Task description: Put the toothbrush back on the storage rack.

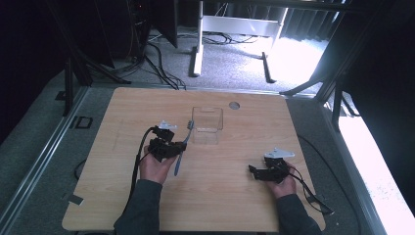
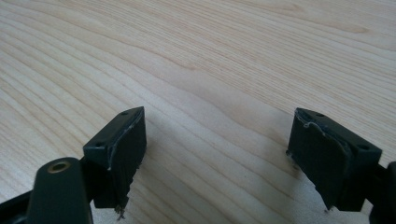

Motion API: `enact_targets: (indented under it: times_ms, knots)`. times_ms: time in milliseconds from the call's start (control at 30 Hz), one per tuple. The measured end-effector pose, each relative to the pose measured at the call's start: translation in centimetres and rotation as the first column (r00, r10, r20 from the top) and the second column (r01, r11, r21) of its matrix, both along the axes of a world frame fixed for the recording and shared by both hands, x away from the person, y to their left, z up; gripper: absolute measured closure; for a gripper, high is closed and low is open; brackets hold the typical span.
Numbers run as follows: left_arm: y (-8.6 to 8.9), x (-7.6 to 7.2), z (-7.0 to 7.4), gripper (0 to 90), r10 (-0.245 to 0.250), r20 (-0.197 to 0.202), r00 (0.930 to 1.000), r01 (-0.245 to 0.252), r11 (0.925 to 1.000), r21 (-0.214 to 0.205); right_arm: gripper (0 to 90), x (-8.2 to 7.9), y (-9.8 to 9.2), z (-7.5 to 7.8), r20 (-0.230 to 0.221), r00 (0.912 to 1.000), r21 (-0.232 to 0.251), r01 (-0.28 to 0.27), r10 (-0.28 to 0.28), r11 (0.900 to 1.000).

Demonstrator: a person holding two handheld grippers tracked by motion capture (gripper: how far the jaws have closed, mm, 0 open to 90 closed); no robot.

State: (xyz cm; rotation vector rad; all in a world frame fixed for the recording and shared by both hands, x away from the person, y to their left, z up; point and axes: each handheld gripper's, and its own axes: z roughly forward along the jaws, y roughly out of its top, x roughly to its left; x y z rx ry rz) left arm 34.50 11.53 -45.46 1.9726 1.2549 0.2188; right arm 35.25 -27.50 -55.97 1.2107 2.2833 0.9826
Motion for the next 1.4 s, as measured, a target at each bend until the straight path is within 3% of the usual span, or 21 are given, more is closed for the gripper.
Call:
enact_targets:
  times_ms: [467,800,1400]
  knots:
    - [0.10,-0.23,0.29,81.5,-0.001,0.078,0.9970,0.004,0.9993,-0.037,18.9,0.01,0.00,0.00,0.000,1.0000,0.000,0.000,0.000,1.0000]
    - [0.12,-0.16,0.38,81.5,-0.012,0.112,0.9936,0.020,0.9977,-0.065,18.9,0.02,0.00,0.00,0.001,1.0000,-0.001,-0.001,0.001,1.0000]
    - [-0.07,0.11,0.72,81.5,-0.017,0.142,0.9898,0.031,0.9948,-0.097,18.9,0.02,0.01,0.00,0.000,1.0000,-0.001,0.000,0.000,1.0000]
